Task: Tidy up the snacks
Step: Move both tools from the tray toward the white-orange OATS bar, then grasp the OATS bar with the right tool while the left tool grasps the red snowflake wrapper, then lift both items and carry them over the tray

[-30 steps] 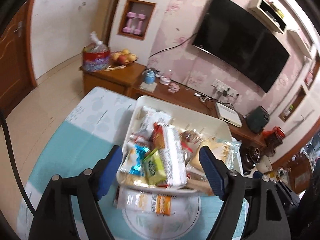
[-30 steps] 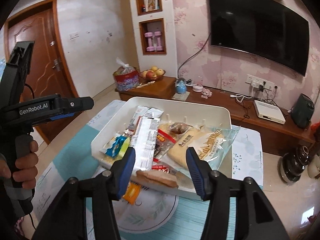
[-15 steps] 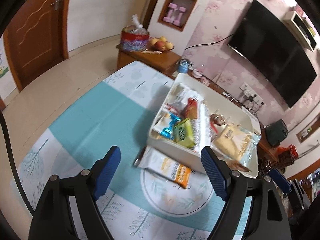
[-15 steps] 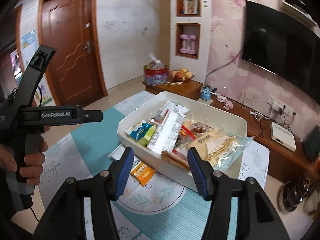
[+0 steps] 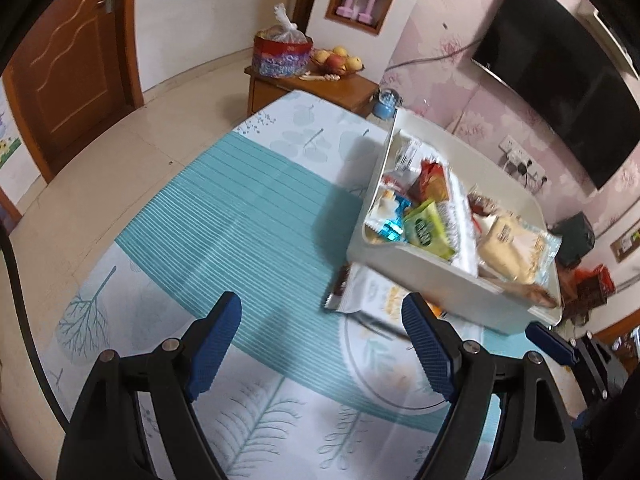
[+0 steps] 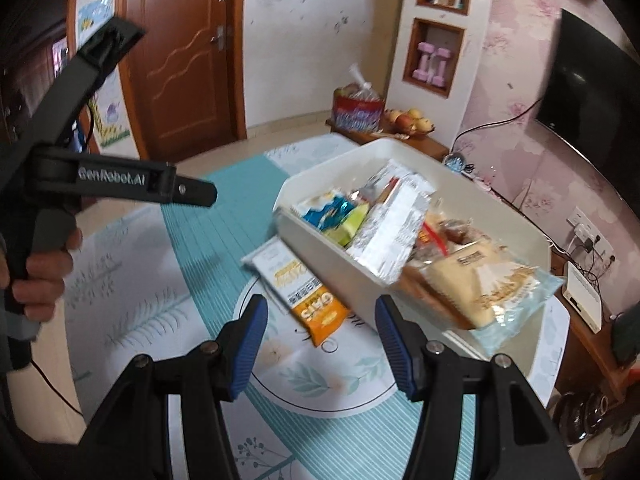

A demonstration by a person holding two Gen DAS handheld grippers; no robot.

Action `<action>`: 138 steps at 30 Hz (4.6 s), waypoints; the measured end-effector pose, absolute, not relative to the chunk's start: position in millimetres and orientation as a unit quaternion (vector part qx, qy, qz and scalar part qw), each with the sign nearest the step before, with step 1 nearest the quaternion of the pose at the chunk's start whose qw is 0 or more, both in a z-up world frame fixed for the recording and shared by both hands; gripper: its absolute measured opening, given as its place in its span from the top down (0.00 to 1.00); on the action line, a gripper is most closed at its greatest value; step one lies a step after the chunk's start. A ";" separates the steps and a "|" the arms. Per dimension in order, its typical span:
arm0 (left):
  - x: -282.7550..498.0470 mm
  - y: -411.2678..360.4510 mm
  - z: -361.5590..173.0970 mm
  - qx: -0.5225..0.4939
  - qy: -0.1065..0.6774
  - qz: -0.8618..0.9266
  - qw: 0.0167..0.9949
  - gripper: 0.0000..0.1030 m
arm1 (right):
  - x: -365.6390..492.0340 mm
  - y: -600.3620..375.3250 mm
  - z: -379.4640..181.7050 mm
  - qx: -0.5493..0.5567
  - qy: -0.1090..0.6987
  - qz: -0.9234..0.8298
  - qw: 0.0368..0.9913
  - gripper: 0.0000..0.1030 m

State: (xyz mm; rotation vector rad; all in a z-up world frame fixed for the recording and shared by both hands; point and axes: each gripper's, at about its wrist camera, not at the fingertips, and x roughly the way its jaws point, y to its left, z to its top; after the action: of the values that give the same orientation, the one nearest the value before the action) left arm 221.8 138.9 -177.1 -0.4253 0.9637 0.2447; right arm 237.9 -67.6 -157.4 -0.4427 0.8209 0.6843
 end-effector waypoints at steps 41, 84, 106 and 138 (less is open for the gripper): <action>244.2 159.3 -232.3 -0.153 0.508 -0.007 0.848 0.21 | 281.9 -2.1 -259.7 -0.285 0.441 0.300 0.796 0.49; 306.1 63.2 -275.6 -0.020 0.528 -0.019 0.849 0.37 | 273.8 -70.6 -208.9 -0.234 0.444 0.283 0.817 0.78; 292.6 85.9 -250.6 -0.058 0.519 0.010 0.853 0.84 | 249.7 -79.1 -177.4 -0.218 0.427 0.316 0.819 0.82; 344.4 61.9 -132.9 -0.053 0.414 -0.043 0.908 0.82 | 282.5 -91.4 -113.1 -0.259 0.265 0.184 0.910 0.82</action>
State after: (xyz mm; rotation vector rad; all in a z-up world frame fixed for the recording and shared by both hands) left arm 344.4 61.9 -132.9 -0.1090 0.8535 -0.0890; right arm 282.5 -91.4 -113.1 -0.5338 0.5471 0.3801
